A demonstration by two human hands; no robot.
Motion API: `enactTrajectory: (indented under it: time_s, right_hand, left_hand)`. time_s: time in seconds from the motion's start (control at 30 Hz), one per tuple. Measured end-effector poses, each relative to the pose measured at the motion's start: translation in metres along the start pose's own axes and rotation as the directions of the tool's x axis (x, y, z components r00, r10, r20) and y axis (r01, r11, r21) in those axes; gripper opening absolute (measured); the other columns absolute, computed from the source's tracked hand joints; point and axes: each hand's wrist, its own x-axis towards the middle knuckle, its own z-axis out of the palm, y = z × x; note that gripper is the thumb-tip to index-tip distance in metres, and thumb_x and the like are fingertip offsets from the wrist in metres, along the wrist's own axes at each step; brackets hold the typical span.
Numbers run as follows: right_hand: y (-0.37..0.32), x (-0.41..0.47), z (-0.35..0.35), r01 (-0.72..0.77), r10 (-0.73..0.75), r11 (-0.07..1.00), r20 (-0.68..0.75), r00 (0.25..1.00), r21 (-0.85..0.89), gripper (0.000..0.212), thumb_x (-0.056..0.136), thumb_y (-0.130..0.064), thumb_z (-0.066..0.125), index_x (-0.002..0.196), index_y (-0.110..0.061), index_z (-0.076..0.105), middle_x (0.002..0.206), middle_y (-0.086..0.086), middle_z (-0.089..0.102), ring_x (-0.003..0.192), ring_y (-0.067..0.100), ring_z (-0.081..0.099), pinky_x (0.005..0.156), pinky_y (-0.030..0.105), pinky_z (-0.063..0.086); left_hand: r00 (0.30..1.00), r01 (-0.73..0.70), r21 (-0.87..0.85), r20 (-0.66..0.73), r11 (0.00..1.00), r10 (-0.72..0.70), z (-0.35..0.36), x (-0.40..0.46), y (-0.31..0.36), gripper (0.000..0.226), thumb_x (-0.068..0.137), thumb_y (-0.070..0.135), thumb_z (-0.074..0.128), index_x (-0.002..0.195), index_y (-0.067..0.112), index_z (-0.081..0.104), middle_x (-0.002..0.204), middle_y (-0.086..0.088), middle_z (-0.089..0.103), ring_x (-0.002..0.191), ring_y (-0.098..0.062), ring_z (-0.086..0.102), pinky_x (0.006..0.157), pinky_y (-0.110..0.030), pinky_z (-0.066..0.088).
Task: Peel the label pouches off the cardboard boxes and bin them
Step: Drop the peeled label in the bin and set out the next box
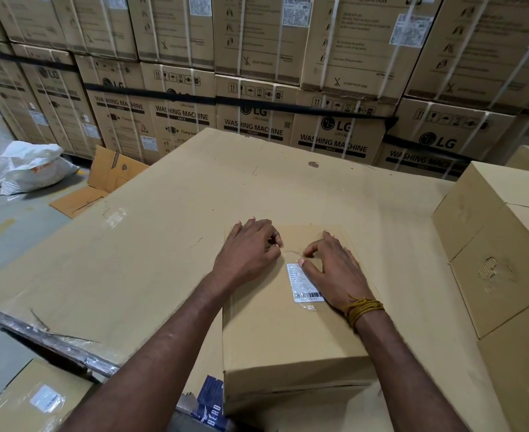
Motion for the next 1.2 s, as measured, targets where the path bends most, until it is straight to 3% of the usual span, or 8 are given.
enactTrajectory:
  time_s: [0.13,0.33,0.4,0.5,0.7,0.87,0.97,1.2]
  right_hand:
    - [0.002,0.0,0.0,0.015,-0.014,0.999,0.05,0.999,-0.029,0.041,0.099,-0.041,0.048,0.14,-0.04,0.041,0.161,0.001,0.025,0.153,0.014,0.01,0.123,0.039,0.011]
    - [0.002,0.001,0.002,0.021,-0.021,1.0,0.017,1.0,-0.007,0.018,0.097,-0.039,0.05,0.116,-0.039,0.05,0.154,-0.001,0.037,0.152,0.014,0.012,0.12,0.045,0.018]
    - [0.002,0.001,0.001,0.038,-0.038,0.999,0.022,0.999,-0.005,0.029,0.098,-0.041,0.049,0.126,-0.042,0.045,0.153,-0.002,0.038,0.152,0.014,0.013,0.12,0.046,0.018]
    - [-0.001,-0.001,-0.002,0.0,0.005,0.999,0.094,0.996,-0.054,0.045,0.101,-0.044,0.044,0.145,-0.048,0.036,0.164,0.005,0.019,0.153,0.019,0.008,0.124,0.041,0.009]
    - [-0.005,-0.002,-0.003,0.0,0.002,1.0,0.04,0.999,-0.03,0.022,0.099,-0.04,0.048,0.12,-0.043,0.055,0.16,0.003,0.028,0.152,0.018,0.013,0.12,0.042,0.016]
    - [-0.004,-0.001,-0.004,0.007,-0.003,0.999,0.096,0.995,-0.046,0.04,0.1,-0.041,0.045,0.139,-0.049,0.042,0.163,0.004,0.023,0.153,0.018,0.008,0.123,0.042,0.009]
    - [-0.01,0.001,-0.007,-0.026,0.032,0.999,0.137,0.99,-0.045,0.038,0.101,-0.038,0.043,0.137,-0.049,0.048,0.164,0.005,0.017,0.153,0.022,0.006,0.122,0.041,0.005]
    - [-0.012,0.011,-0.011,-0.021,0.02,1.0,0.074,0.997,0.021,0.022,0.095,-0.035,0.057,0.114,-0.042,0.065,0.148,0.002,0.044,0.143,0.019,0.033,0.114,0.046,0.03]
  left_hand:
    - [1.0,-0.001,-0.004,-0.003,1.0,0.001,0.0,-0.001,0.0,0.013,0.095,0.022,0.045,0.101,0.03,0.054,0.139,0.009,0.05,0.148,-0.016,0.023,0.12,-0.036,0.009]
    - [1.0,0.001,-0.006,-0.008,1.0,-0.001,-0.001,-0.001,0.001,0.016,0.095,0.021,0.045,0.105,0.026,0.057,0.139,0.007,0.05,0.147,-0.016,0.023,0.119,-0.035,0.008]
    - [1.0,0.003,-0.008,-0.007,1.0,-0.003,-0.001,-0.001,0.001,0.016,0.096,0.022,0.045,0.105,0.025,0.058,0.14,0.007,0.05,0.148,-0.016,0.023,0.119,-0.035,0.008]
    - [1.0,0.002,-0.015,-0.008,1.0,-0.002,-0.001,-0.001,0.001,0.016,0.096,0.022,0.045,0.105,0.026,0.058,0.14,0.008,0.05,0.148,-0.016,0.022,0.119,-0.035,0.008]
    - [1.0,0.003,-0.01,-0.007,1.0,-0.003,-0.001,-0.001,0.001,0.016,0.096,0.023,0.045,0.106,0.026,0.058,0.142,0.007,0.049,0.149,-0.015,0.021,0.119,-0.035,0.008]
    - [1.0,0.002,-0.009,-0.005,1.0,-0.002,0.0,-0.001,0.001,0.017,0.096,0.023,0.045,0.106,0.025,0.058,0.142,0.008,0.049,0.149,-0.017,0.022,0.12,-0.036,0.009]
    - [1.0,0.0,-0.007,-0.005,1.0,0.0,0.0,-0.002,0.0,0.017,0.096,0.023,0.045,0.106,0.026,0.058,0.142,0.008,0.049,0.148,-0.017,0.023,0.12,-0.037,0.009]
    - [1.0,0.01,-0.018,-0.009,1.0,-0.01,0.0,-0.002,0.002,0.016,0.095,0.022,0.044,0.104,0.026,0.057,0.14,0.007,0.05,0.148,-0.017,0.023,0.119,-0.035,0.009]
